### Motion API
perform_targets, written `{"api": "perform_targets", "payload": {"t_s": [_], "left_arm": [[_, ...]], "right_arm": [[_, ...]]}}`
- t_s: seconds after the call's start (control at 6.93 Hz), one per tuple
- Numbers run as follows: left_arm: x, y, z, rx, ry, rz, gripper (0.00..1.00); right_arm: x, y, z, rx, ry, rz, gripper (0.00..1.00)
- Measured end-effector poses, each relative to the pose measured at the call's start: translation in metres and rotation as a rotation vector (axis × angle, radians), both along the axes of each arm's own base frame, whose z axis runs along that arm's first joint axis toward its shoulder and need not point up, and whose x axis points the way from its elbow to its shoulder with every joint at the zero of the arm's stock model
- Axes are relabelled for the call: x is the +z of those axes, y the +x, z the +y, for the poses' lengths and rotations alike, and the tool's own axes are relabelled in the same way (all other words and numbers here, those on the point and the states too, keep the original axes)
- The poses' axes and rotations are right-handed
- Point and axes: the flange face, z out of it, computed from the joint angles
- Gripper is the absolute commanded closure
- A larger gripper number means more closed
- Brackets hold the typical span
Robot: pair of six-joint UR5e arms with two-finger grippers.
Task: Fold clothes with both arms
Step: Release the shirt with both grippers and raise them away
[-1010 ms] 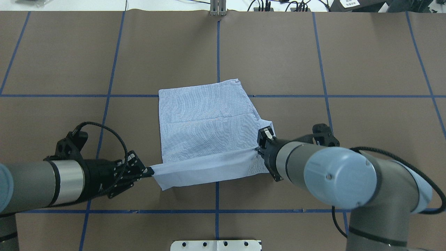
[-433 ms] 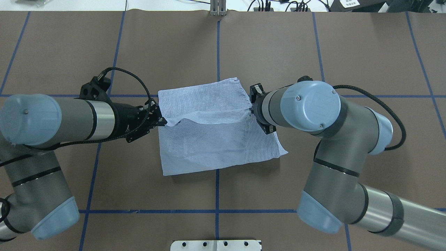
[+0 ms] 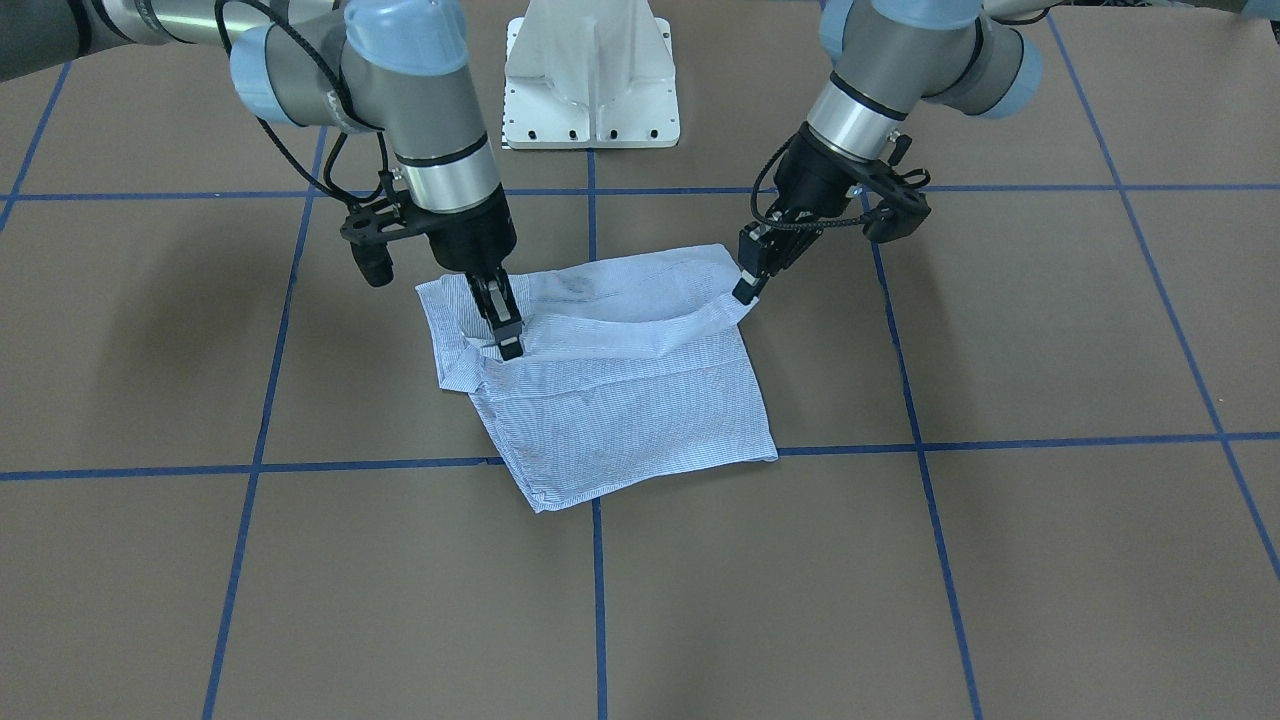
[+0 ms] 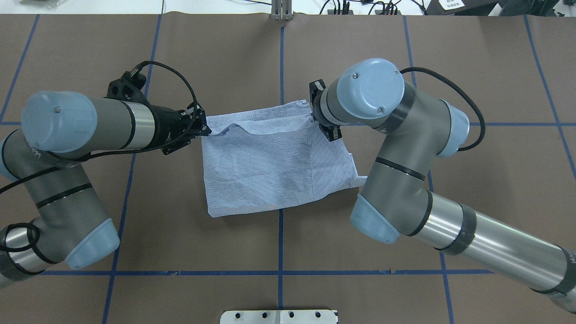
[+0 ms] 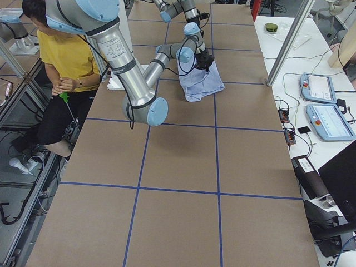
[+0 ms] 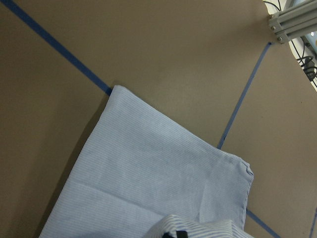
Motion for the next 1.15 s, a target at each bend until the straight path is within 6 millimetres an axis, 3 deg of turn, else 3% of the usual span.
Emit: {"api": "perform_targets", "payload": {"t_s": [0.43,0.58,0.72,0.87,1.15], "left_arm": [[0.038,0.023,-0.058,-0.027,0.035,-0.055,1.00],[0.049,0.030,-0.072,-0.034,0.039,-0.058,0.90],[0.063,0.037,-0.084,-0.039,0.043,-0.063,0.33],[0.079,0.040,-0.095,-0.040,0.061,-0.078,0.24],[0.105,0.022,-0.123,-0.051,0.123,-0.135,0.23]], "right_arm": [[0.017,-0.047,-0.066,-0.009,0.023,0.017,1.00],[0.026,-0.061,-0.079,-0.012,0.027,0.019,0.48],[0.035,-0.071,-0.088,-0.019,0.038,0.026,0.00],[0.039,-0.074,-0.096,-0.033,0.061,0.041,0.00],[0.044,-0.048,-0.125,-0.081,0.107,0.066,0.00]]}}
